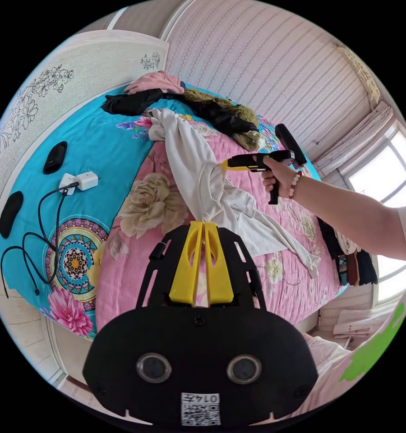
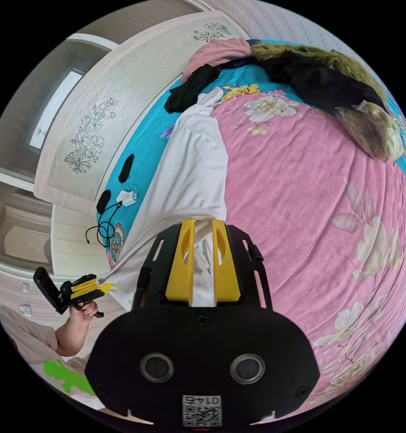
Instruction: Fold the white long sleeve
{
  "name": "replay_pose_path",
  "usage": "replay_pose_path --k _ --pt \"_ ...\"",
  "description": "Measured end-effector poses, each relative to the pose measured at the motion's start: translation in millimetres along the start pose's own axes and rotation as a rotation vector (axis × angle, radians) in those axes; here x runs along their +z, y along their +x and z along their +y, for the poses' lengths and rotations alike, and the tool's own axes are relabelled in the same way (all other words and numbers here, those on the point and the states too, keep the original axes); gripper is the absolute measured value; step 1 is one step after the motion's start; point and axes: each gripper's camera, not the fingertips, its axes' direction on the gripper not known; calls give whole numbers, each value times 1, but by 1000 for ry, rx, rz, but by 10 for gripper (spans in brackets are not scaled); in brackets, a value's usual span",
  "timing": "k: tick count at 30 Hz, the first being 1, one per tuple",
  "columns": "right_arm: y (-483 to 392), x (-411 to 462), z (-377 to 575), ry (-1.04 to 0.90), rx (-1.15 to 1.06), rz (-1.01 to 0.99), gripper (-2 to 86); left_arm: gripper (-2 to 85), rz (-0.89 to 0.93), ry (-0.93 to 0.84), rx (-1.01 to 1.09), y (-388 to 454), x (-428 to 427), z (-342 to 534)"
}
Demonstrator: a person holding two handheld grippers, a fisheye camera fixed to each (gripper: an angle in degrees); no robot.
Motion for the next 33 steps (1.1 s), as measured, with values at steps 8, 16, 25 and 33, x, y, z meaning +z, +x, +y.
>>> replay_pose_path --k 8,16,25,33 --pt "2 -2 1 52 97 -195 1 -9 5 21 76 12 -37 -1" --pt "-28 -206 64 518 54 -445 -5 -9 57 71 346 88 -133 -44" --pt "-115 -485 167 844 -107 -222 -4 -9 337 169 755 241 -248 -81" --pt "-170 -660 227 867 -101 26 -3 -10 739 265 874 339 -311 -121"
